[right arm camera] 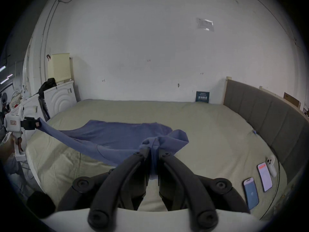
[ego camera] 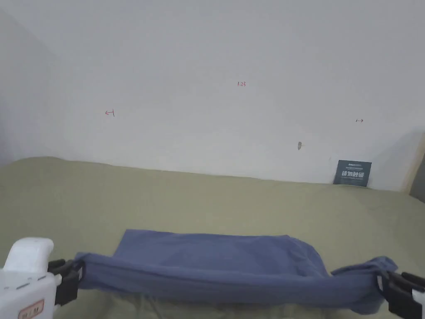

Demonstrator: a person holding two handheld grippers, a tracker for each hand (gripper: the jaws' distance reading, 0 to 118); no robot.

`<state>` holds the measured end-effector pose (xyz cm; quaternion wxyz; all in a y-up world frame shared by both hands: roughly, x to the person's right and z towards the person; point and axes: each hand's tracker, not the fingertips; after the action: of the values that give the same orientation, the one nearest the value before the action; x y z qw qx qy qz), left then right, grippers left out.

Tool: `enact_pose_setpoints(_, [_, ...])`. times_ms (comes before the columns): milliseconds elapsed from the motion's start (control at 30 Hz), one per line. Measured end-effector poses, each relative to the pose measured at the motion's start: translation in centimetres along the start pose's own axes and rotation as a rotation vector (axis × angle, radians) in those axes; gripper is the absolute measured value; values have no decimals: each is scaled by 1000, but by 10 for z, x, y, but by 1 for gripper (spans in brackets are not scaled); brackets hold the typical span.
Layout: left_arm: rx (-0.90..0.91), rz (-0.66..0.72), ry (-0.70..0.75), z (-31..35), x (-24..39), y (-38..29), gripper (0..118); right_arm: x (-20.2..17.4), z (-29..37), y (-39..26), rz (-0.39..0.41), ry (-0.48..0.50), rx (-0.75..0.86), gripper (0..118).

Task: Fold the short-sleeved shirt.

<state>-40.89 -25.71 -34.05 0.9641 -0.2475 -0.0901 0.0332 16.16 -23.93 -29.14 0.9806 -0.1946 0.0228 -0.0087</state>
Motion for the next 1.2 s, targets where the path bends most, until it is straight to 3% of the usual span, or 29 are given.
enact_pose_setpoints(400, [-144,-5,-31,-13,-16,-92,4,9,13,-99,-88,9,-170,13])
enact_pose_setpoints(733, [-237,13,-28,-25,-20,-133,7,16,9,-142,-160,-6,-311,13])
enact_pose_setpoints(767, [-246,17,-29,-26,-21,-136,13,17,10,-145,-166,-8,-318,14])
enact_pose_setpoints(800, [-253,19,-26,-26,-21,-139,31,18,10,-147,-171,-9,-326,22])
enact_pose_setpoints(867, [-277,33,8,-24,-22,-141,50,21,12,-149,-190,-9,-356,50])
enact_pose_setpoints(900, [-281,52,14,-21,-25,-141,63,21,14,-149,-196,-7,-372,75])
enact_pose_setpoints(933, [-276,79,7,-14,-27,-141,63,23,17,-148,-191,-22,-376,81])
enact_pose_setpoints(1000, [-253,127,5,1,-31,-139,72,25,24,-146,-183,-26,-375,90])
enact_pose_setpoints(1033, [-241,143,16,7,-32,-137,84,23,29,-145,-163,-31,-362,97])
enact_pose_setpoints(1067, [-230,157,20,16,-30,-133,95,22,33,-141,-134,-37,-342,98])
enact_pose_setpoints(1200, [-222,174,42,28,-24,-126,95,5,37,-132,-74,-56,-300,97])
